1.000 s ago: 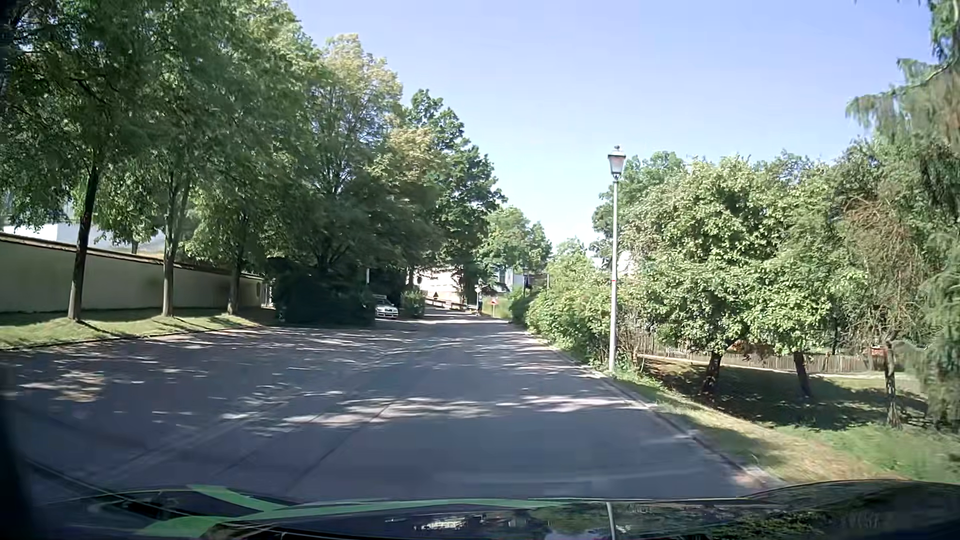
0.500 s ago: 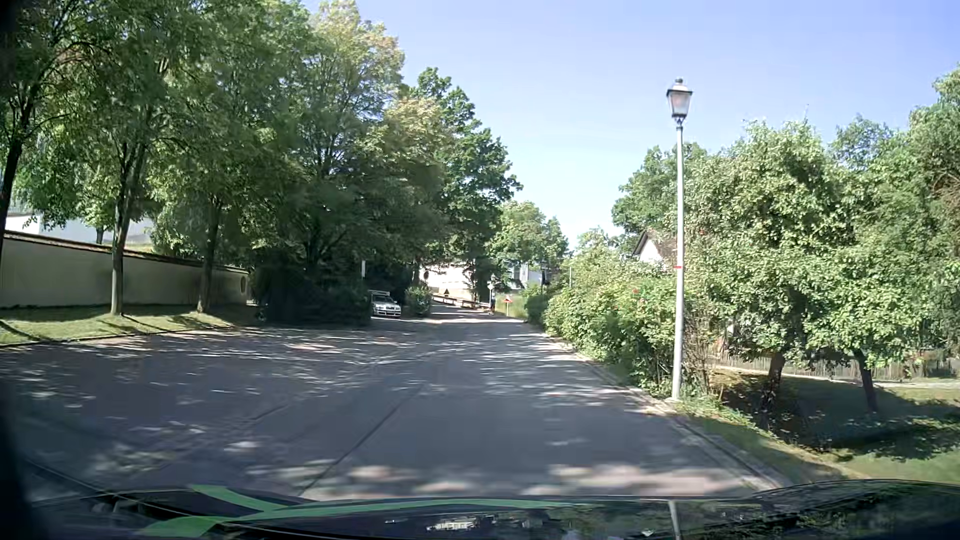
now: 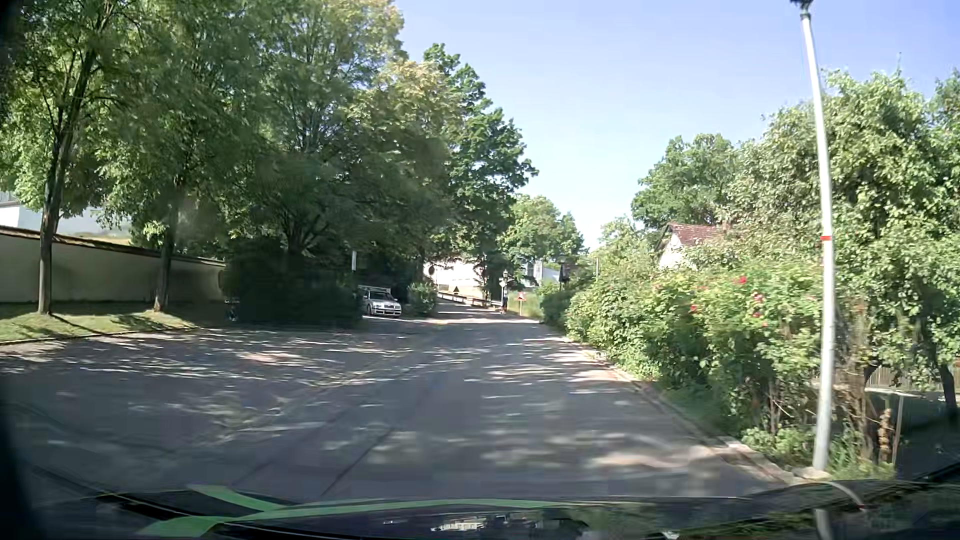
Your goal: Follow the waypoints while adhering to traffic rules and regulations
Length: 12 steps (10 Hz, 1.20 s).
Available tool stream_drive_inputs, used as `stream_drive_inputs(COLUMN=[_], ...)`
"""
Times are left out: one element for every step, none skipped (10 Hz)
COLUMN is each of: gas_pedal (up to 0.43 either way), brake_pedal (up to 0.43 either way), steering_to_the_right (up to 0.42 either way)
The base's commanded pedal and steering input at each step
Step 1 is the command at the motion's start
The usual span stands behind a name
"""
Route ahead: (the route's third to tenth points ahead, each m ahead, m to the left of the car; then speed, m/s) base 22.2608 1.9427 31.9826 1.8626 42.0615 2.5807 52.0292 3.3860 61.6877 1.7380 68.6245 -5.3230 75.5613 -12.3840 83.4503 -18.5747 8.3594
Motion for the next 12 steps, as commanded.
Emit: stream_drive_inputs(gas_pedal=[0.118, 0.118, 0.118, 0.118, 0.118, 0.118, 0.118, 0.118, 0.11, 0.067, 0.039, 0.008], brake_pedal=[0.0, 0.0, 0.0, 0.0, 0.0, 0.0, 0.0, 0.0, 0.0, 0.0, 0.0, 0.0], steering_to_the_right=[-0.017, -0.017, -0.016, -0.016, -0.015, -0.015, -0.015, -0.014, -0.011, -0.008, -0.006, -0.006])
